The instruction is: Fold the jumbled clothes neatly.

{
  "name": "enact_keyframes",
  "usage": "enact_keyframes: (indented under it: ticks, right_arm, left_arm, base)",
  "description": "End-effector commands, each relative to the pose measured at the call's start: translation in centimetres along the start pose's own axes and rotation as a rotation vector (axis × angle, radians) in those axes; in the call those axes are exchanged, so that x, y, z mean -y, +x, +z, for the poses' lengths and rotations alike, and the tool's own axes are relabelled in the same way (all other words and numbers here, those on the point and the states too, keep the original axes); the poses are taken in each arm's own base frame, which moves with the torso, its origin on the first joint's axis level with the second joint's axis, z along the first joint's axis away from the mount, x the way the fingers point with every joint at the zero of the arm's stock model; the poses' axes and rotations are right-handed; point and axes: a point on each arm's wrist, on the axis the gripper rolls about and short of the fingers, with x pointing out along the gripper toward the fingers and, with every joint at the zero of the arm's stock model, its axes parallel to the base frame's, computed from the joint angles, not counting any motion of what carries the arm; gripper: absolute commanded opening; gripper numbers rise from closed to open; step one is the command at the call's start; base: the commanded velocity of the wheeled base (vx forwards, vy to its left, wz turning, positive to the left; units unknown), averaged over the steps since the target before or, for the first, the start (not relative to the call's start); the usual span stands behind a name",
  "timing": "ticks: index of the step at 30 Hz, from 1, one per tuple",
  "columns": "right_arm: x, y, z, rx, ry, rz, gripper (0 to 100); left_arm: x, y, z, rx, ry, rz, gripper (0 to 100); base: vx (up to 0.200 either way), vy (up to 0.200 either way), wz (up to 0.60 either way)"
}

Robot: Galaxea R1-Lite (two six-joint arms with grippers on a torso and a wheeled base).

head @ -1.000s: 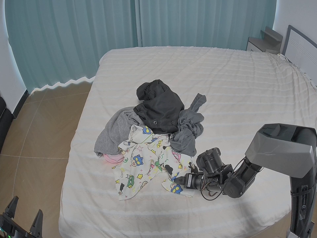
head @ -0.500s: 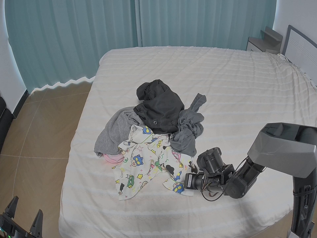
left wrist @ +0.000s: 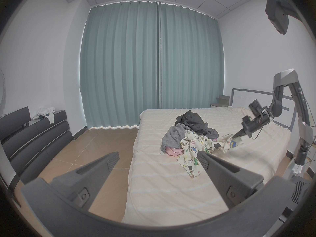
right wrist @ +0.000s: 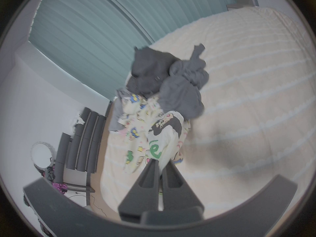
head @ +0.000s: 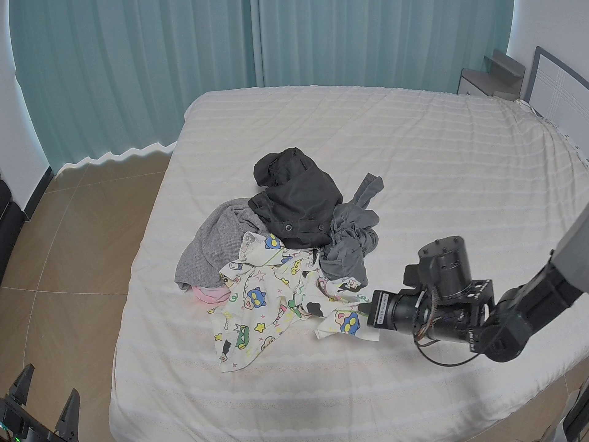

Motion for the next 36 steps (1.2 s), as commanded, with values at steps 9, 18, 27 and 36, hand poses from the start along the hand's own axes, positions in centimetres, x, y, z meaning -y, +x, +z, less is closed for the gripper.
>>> enact_keyframes:
  ticks: [9, 18, 27, 36]
  right_arm:
    - [-5.1, -12.6, 2.6, 0.238, -0.047, 0.308, 0]
    - [-7.9, -15.8, 4.5, 0.343, -0.064, 0.442, 0]
    - [-11.4, -17.8, 7.2, 0.418, -0.131, 0.555, 0]
    - [-14.3, -18.7, 7.9, 0.43, -0.152, 0.639, 0]
  left_arm:
    - [0.0, 0.0, -0.4, -0.001, 0.009, -0.004, 100]
    - [0.2, -1.1, 4.8, 0.174, 0.052, -0.101, 100]
    - [0.9, 3.5, 11.3, -0.054, 0.051, -0.474, 100]
    - [2.4, 9.9, 8.0, -0.431, 0.117, -0.772, 100]
  base:
    - [0.0, 0.0, 0.0]
    - [0.0, 0.0, 0.0]
    - [0.0, 0.0, 0.0]
    - [0.0, 0.0, 0.0]
